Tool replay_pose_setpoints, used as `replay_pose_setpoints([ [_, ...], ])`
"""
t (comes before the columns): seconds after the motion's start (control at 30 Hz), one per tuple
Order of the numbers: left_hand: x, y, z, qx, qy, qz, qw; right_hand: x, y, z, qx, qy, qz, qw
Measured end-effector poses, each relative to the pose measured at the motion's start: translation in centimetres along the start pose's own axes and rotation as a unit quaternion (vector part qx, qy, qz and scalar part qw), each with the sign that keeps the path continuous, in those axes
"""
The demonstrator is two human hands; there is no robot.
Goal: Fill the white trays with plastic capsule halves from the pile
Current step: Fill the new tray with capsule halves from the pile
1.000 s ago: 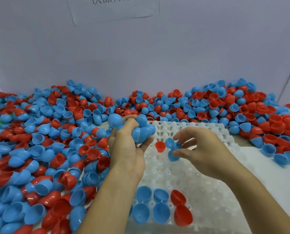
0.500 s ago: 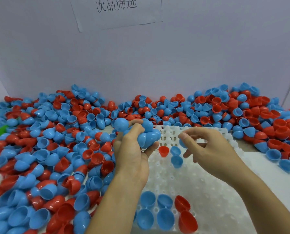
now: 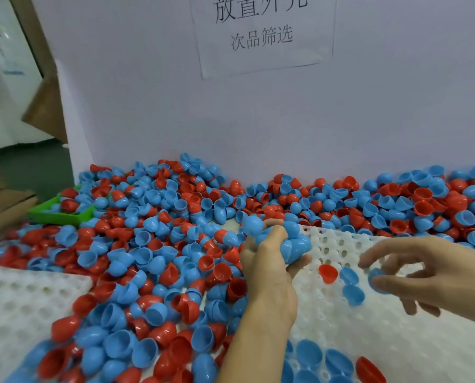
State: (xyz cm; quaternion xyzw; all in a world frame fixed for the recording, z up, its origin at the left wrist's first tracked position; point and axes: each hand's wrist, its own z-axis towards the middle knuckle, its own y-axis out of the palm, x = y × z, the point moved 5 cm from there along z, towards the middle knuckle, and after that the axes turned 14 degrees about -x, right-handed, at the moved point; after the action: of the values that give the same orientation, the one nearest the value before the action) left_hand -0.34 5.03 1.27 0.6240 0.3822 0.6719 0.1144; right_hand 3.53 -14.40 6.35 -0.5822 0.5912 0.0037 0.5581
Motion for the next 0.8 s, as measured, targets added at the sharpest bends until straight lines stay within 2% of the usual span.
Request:
replay_pose_setpoints([
  [0.13,-0.1,-0.3,0.1,0.014,-0.012,-0.005,1.0,2.2,-2.1,0.8,-0.125,0.166,-0.053,0.977],
  [0.27,0.0,-0.8,0.4,0.023,-0.013,-0.015,1.0,4.7,-1.7,2.1,-0.108,0.267,-0.122,0.95],
  [0.3,0.0,-0.9,0.5,0.023,-0.011,-0.015,1.0,4.1,-1.3,2.4,-0.09,0.257,-0.113,0.956],
  [0.33,0.0,-1.0,0.6,0.023,-0.01,-0.013,1.0,2.9,-1.2,3.0,-0.049,0.196,-0.092,0.975],
  [0.37,0.1,-1.0,0.6,0.023,-0.011,-0.012,1.0,1.0,-1.3,3.7,0.004,0.083,-0.067,0.994],
  [0.4,0.0,-1.0,0.7,0.024,-0.013,-0.012,1.0,-0.9,-1.7,3.8,0.059,-0.054,-0.006,0.997],
  [0.43,-0.1,-1.0,0.7,0.026,-0.016,-0.013,0.999,-2.6,-1.8,3.6,0.088,-0.175,0.092,0.976],
  [0.47,-0.1,-1.0,0.6,0.027,-0.018,-0.015,0.999,-3.7,-1.6,3.4,0.091,-0.254,0.172,0.947],
  [0.5,-0.1,-1.0,0.6,0.026,-0.018,-0.016,0.999,-4.6,-1.3,3.4,0.092,-0.29,0.201,0.931],
  [0.57,-0.1,-1.0,0.5,0.024,-0.016,-0.014,0.999,-5.3,-0.8,3.6,0.12,-0.287,0.153,0.938],
  [0.67,0.0,-0.9,0.4,0.022,-0.015,-0.009,1.0,-5.1,-0.3,3.6,0.156,-0.22,0.06,0.961],
  [0.8,0.1,-0.7,0.3,0.008,-0.013,-0.007,1.0,-4.5,0.1,3.8,0.148,-0.166,0.027,0.974],
])
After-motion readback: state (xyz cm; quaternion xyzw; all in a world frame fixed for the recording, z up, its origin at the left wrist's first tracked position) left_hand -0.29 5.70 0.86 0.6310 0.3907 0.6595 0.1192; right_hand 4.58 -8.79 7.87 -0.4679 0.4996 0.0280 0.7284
